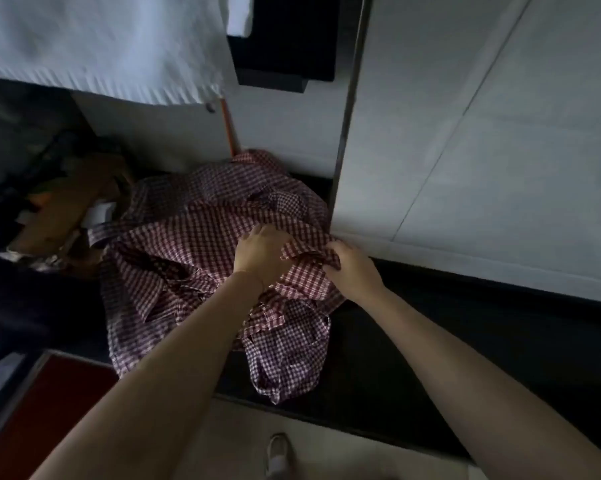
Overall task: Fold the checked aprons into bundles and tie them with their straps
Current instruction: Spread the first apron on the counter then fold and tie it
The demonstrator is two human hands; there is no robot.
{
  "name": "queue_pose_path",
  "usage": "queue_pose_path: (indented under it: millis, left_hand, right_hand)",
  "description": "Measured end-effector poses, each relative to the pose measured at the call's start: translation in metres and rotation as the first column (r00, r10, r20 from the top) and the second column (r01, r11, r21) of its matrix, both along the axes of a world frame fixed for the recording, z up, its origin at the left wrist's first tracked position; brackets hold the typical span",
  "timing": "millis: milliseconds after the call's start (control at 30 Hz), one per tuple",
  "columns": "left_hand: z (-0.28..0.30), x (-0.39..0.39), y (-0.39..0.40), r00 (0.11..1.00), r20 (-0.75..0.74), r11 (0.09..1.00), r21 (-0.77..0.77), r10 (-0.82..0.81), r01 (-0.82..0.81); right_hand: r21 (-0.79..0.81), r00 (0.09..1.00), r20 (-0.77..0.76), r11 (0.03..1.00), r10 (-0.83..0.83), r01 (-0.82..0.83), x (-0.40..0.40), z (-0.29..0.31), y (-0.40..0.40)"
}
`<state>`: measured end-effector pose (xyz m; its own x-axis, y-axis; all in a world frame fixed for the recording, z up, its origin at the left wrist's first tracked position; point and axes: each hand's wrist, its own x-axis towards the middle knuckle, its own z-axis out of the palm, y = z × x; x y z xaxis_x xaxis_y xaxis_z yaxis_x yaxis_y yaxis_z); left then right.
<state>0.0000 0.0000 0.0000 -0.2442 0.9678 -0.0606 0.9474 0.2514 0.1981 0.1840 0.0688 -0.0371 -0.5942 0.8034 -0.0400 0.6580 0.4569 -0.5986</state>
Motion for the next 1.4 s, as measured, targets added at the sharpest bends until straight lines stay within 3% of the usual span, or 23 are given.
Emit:
queue_pose_path:
  millis: [267, 667, 800, 967, 1100, 1233, 1400]
  left_hand:
    - [0.017, -0.014, 0.003, 0.997, 0.077, 0.952, 0.305, -0.001, -0.023]
    - [0.089, -0.033, 0.004, 0.991, 0.026, 0.963, 0.233, 0.131, -0.134]
    - [0.142, -0.006, -0.003, 0.992, 0.061, 0.941, 0.314, 0.109, -0.123]
    - [0.204, 0.058, 0.002, 0.997, 0.068, 0.924, 0.38, 0.025, -0.049]
    - [0.23, 0.122, 0.015, 0.999, 0.023, 0.948, 0.318, -0.027, 0.018]
    - [0.237, 0.185, 0.02, 0.999, 0.025, 0.961, 0.276, -0.02, 0.012]
    - [0.259, 0.253, 0.017, 0.986, 0.16, 0.875, 0.482, -0.044, -0.039]
  right_hand:
    - [0.065, 0.975, 0.013, 0.973, -0.222, 0.221, -0.021, 0.022, 0.009]
    - [0.181, 0.828, -0.255, 0.816, -0.5, 0.549, 0.005, 0.134, 0.028]
    - [0.26, 0.773, -0.339, 0.736, -0.536, 0.624, 0.051, 0.192, 0.027]
    - [0.399, 0.717, -0.315, 0.599, -0.622, 0.694, 0.149, 0.257, 0.021]
    - [0.442, 0.645, -0.27, 0.503, -0.715, 0.742, 0.241, 0.286, 0.009]
    - [0.423, 0.561, -0.336, 0.411, -0.757, 0.808, 0.321, 0.303, -0.01]
    - [0.455, 0.54, -0.453, 0.337, -0.71, 0.824, 0.391, 0.328, -0.024]
